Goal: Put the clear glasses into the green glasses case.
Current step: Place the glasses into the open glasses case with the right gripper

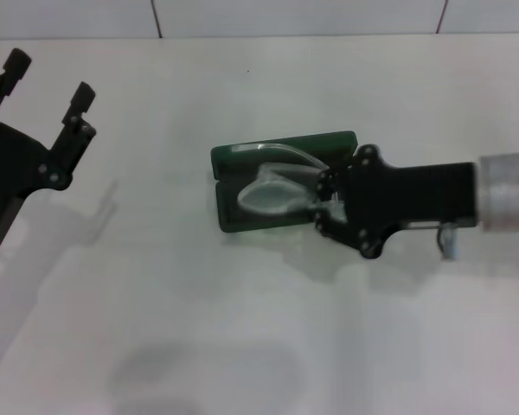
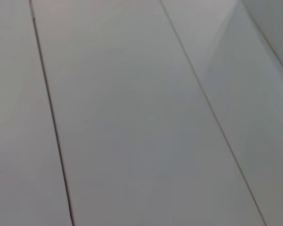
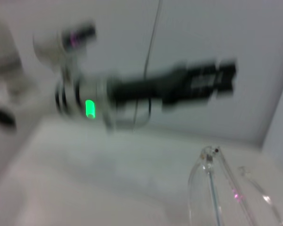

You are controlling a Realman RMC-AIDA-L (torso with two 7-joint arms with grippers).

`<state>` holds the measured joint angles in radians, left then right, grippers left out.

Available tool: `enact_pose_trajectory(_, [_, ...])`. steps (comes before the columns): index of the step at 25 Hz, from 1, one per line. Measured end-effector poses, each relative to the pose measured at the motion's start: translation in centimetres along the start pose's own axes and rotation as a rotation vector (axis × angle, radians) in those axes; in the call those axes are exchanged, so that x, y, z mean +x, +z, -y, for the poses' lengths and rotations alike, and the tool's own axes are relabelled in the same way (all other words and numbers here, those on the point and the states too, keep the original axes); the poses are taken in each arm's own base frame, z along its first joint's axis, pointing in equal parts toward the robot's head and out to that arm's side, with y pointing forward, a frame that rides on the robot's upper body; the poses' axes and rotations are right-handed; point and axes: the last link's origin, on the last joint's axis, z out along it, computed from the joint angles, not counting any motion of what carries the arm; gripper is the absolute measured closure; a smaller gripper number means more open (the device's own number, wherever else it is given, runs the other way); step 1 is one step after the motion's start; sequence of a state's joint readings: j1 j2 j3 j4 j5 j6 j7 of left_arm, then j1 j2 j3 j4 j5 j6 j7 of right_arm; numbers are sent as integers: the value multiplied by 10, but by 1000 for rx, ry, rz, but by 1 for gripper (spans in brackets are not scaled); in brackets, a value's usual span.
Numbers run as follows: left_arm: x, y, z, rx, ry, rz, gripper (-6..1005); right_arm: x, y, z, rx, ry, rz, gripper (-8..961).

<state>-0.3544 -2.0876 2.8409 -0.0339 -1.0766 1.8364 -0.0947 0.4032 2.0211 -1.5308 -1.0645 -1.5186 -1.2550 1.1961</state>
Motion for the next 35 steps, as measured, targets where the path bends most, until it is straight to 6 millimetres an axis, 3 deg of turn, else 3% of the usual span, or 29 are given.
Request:
enact_pose_trajectory(3, [-4, -4, 3, 7, -28, 36, 345, -4, 18, -3, 31, -76, -141, 781])
enact_pose_trajectory(10, [-12, -4, 5, 14, -51, 94, 345, 2, 32, -5, 145, -173, -258, 780])
enact_pose_trajectory(19, [-23, 15, 4, -1, -88, 135, 345, 32, 47, 3, 274, -235, -387, 778])
enact_pose_trajectory(35, [-32, 35, 4, -27, -96, 175, 344, 43, 66, -4, 244, -301, -438, 775])
